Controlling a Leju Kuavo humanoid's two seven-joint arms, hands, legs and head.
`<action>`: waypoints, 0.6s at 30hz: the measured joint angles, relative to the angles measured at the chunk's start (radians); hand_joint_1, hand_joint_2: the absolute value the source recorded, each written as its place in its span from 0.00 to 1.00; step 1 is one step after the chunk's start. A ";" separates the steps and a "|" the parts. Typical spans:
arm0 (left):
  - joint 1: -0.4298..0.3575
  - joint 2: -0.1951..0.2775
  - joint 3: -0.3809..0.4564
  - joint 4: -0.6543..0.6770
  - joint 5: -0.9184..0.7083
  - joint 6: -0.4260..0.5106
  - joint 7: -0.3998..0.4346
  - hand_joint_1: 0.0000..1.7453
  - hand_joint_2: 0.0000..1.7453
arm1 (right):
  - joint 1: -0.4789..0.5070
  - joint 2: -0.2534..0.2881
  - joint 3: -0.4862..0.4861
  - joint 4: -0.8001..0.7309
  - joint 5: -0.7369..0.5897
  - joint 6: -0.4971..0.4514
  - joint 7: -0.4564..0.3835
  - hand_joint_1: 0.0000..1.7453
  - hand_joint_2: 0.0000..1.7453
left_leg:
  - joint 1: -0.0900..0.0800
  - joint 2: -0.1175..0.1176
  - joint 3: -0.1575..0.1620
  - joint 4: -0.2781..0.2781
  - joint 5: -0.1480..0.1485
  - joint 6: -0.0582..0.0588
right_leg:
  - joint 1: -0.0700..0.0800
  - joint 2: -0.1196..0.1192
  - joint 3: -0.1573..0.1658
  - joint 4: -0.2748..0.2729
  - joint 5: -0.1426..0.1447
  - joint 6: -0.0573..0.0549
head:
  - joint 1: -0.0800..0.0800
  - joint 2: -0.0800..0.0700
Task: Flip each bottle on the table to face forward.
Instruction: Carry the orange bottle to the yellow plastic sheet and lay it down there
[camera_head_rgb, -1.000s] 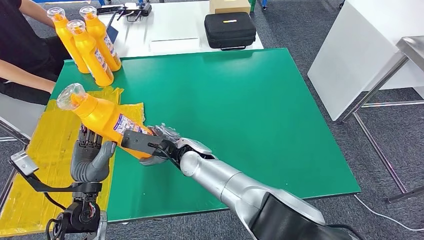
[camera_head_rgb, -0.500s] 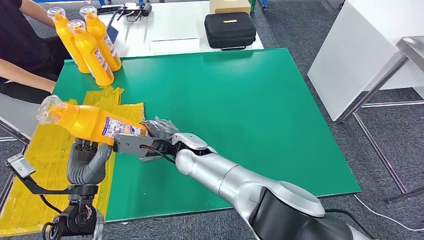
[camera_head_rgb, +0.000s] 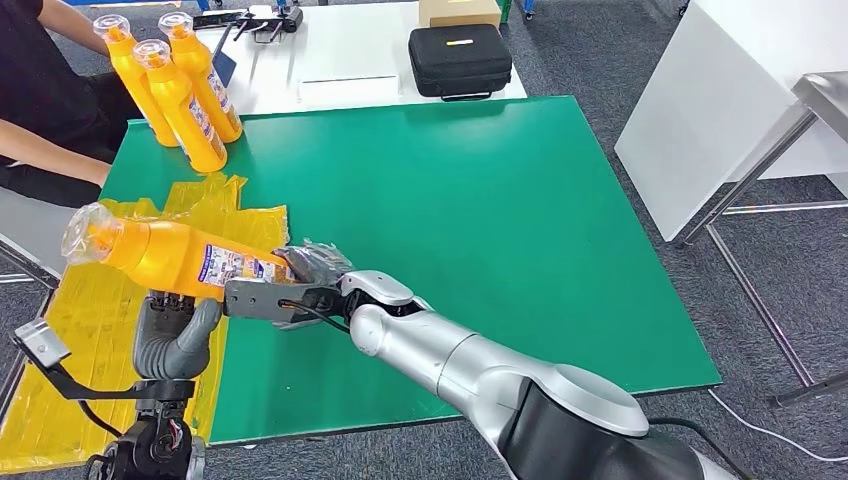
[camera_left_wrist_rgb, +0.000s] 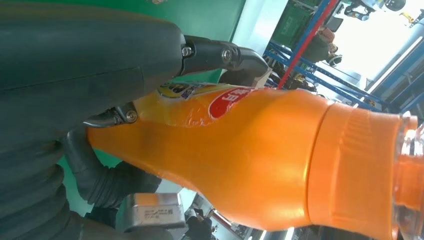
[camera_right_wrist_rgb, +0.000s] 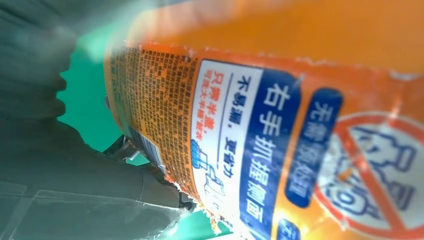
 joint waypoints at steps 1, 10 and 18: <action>0.006 0.000 0.004 0.000 0.000 -0.002 -0.002 0.00 1.00 | 0.006 0.000 0.005 -0.003 0.000 0.000 -0.004 1.00 1.00 | 0.000 0.000 0.000 0.000 0.000 0.000 | 0.000 0.000 0.000 0.000 0.000 0.000 | 0.000 0.000; 0.048 0.000 0.032 -0.009 0.000 -0.017 -0.012 0.00 1.00 | 0.047 -0.012 0.028 -0.047 0.006 0.000 -0.012 1.00 1.00 | 0.000 0.000 0.000 0.000 0.000 0.000 | 0.000 0.000 -0.001 0.000 0.000 0.000 | 0.000 0.000; 0.053 0.000 0.052 -0.019 -0.003 -0.011 -0.022 0.00 1.00 | 0.087 -0.022 0.017 -0.096 0.056 0.007 -0.020 1.00 1.00 | 0.000 0.001 0.000 0.000 0.000 0.000 | 0.000 0.001 -0.002 0.000 0.000 0.000 | 0.000 0.000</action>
